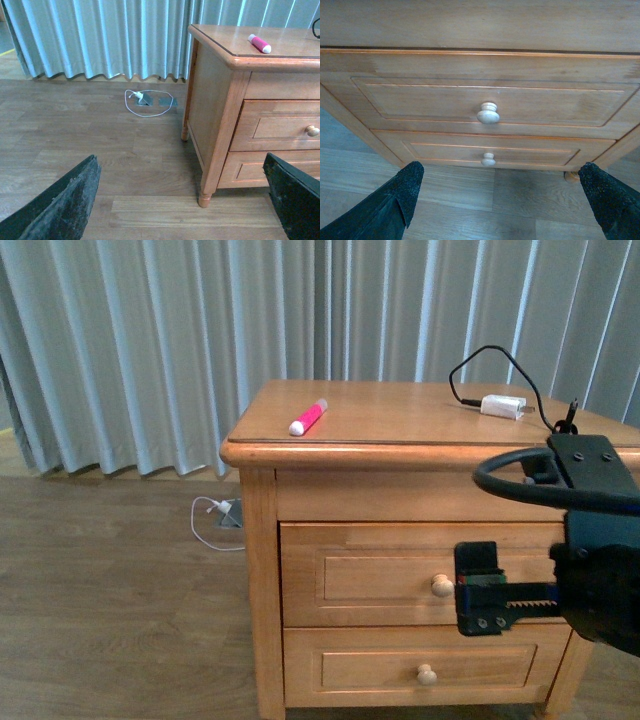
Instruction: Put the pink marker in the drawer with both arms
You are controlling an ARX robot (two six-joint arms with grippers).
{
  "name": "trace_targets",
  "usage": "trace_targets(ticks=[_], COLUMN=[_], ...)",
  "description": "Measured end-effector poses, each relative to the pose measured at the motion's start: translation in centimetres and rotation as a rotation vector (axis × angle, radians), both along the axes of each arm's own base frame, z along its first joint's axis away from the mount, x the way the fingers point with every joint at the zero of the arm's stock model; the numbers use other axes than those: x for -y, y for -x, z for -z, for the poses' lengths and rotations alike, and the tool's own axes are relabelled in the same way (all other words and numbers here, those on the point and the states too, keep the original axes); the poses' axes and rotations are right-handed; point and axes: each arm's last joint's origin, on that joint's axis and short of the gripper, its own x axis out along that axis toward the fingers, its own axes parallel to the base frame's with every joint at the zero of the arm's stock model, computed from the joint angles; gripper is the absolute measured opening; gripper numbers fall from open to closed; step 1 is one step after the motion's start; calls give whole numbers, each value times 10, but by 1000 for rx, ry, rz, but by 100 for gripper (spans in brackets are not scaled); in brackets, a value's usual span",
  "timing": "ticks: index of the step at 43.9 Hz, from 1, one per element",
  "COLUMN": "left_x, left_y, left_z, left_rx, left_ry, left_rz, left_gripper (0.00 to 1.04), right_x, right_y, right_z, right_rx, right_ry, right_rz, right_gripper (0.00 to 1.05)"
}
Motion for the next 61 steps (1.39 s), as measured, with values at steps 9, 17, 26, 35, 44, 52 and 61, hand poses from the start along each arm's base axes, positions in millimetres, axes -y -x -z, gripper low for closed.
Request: trace_targets(ticks=[9, 17, 26, 35, 44, 52, 61], left_x=[0, 0, 0, 0, 0, 0, 0], left_y=[0, 0, 0, 0, 0, 0, 0], left_z=[0, 0, 0, 0, 0, 0, 0], left_rx=[0, 0, 0, 0, 0, 0, 0], left_ry=[0, 0, 0, 0, 0, 0, 0], left_rz=[0, 0, 0, 0, 0, 0, 0], left_gripper=[99, 99, 99, 99, 99, 99, 99], right_x=[-20, -24, -22, -21, -23, -24, -24], right_y=[-37, -69, -90, -104, -109, -111, -111], right_z=[16, 39, 58, 61, 64, 71, 71], right_rx=[-24, -50, -70, -64, -73, -83, -81], right_ry=[22, 38, 58, 69, 74, 81, 81], right_rz=[2, 39, 60, 66, 62, 71, 73], right_gripper=[96, 96, 96, 96, 96, 96, 92])
